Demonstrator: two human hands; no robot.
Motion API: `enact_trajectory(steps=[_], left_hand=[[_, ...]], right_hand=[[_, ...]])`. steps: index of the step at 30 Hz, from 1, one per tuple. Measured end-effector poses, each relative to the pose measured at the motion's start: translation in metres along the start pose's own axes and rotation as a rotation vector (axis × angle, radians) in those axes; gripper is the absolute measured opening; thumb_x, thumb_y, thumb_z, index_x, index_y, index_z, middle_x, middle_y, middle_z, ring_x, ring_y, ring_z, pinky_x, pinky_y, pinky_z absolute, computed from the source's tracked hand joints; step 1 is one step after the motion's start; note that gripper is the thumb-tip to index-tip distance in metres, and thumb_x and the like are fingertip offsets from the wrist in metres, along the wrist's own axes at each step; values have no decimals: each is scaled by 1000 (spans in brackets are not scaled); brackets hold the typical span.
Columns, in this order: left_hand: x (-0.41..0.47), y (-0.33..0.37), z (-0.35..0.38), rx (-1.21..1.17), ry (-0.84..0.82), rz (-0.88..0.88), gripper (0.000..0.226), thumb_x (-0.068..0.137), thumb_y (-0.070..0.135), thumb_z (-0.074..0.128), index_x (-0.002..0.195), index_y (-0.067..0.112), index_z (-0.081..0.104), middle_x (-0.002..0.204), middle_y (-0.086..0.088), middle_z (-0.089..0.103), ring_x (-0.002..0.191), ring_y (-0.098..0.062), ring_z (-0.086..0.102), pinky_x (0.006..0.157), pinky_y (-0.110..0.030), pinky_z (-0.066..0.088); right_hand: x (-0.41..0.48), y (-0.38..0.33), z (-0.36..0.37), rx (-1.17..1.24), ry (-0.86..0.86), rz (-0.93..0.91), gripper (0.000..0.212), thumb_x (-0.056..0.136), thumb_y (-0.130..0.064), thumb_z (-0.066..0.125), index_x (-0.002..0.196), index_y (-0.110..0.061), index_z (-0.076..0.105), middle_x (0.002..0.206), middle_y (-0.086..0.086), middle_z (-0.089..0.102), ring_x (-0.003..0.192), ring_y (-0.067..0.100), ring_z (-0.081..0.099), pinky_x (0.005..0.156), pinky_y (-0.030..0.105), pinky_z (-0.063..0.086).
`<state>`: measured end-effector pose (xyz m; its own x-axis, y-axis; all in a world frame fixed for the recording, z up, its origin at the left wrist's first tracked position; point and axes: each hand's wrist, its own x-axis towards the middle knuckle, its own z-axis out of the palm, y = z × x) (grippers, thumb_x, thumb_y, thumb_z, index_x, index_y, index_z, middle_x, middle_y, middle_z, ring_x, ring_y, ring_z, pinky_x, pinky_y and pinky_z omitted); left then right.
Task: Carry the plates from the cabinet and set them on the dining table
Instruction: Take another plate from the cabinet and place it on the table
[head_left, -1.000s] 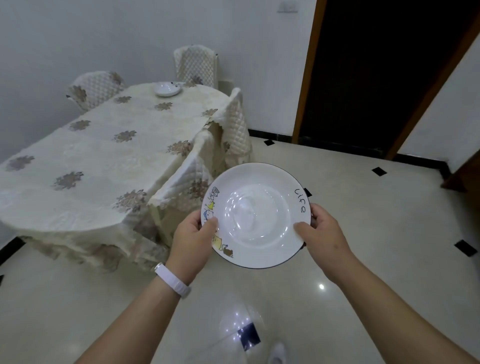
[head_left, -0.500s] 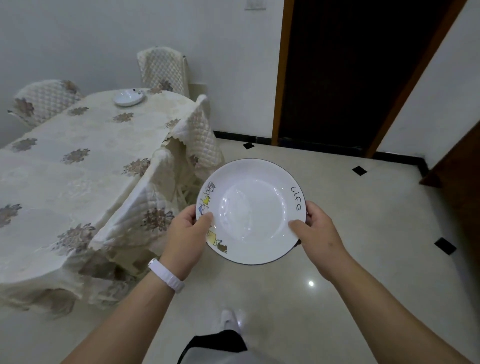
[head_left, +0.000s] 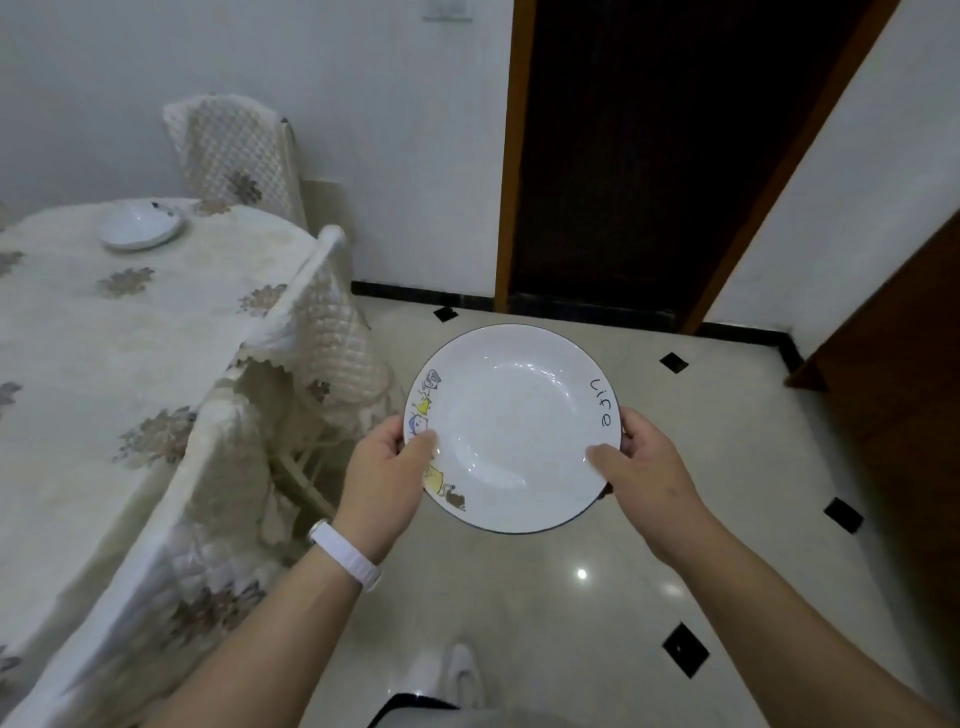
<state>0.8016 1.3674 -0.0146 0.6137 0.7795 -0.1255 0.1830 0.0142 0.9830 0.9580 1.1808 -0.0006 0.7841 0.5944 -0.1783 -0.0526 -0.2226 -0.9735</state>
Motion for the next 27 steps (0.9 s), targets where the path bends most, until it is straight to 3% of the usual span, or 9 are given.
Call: enact_trajectory(steps=[4, 10, 12, 15, 19, 22, 27], left_hand=[[70, 21, 8, 6, -46, 18, 19, 93, 12, 57, 91, 20, 74, 88, 3, 78, 84, -20, 74, 72, -40, 60], [139, 36, 36, -59, -78, 32, 20, 95, 9, 54, 96, 17, 73, 89, 2, 78, 81, -18, 74, 65, -29, 57], [158, 35, 44, -57, -79, 23, 21, 95, 8, 54, 98, 16, 73, 89, 0, 78, 81, -20, 74, 63, -30, 57], [189, 32, 55, -66, -55, 4, 25, 95, 7, 53, 91, 20, 74, 87, -1, 78, 78, -22, 74, 59, -31, 55], [241, 27, 74, -38, -4, -16, 26, 94, 12, 55, 88, 26, 75, 90, -2, 78, 83, -26, 74, 70, -42, 59], [281, 33, 95, -41, 47, -26, 21, 89, 19, 56, 91, 28, 75, 93, -1, 78, 87, -25, 74, 81, -50, 58], [344, 59, 132, -25, 187, -50, 19, 86, 21, 57, 87, 27, 75, 90, -4, 77, 89, -35, 71, 81, -63, 54]], right_hand=[[58, -26, 4, -21, 64, -28, 36, 73, -15, 51, 93, -40, 66, 89, -6, 75, 83, 28, 70, 62, 39, 58], [122, -43, -8, -25, 102, -44, 38, 72, -17, 49, 103, -33, 65, 93, -7, 76, 86, 29, 71, 69, 52, 58], [145, -43, -13, -29, 93, -41, 38, 74, -15, 48, 104, -31, 65, 93, -7, 76, 86, 28, 71, 67, 49, 58], [185, -40, -15, -18, 53, -31, 36, 75, -13, 47, 100, -30, 66, 92, -6, 76, 81, 22, 72, 58, 33, 56], [250, -36, -21, -7, -13, -31, 34, 75, -13, 48, 100, -29, 65, 91, -5, 75, 79, 16, 72, 57, 25, 53], [308, -36, -29, -7, -59, -36, 34, 73, -16, 49, 100, -31, 65, 89, -5, 74, 79, 23, 70, 57, 27, 55], [407, -56, -49, -22, -179, -54, 36, 78, -13, 49, 103, -34, 63, 93, -11, 74, 81, 18, 70, 58, 27, 55]])
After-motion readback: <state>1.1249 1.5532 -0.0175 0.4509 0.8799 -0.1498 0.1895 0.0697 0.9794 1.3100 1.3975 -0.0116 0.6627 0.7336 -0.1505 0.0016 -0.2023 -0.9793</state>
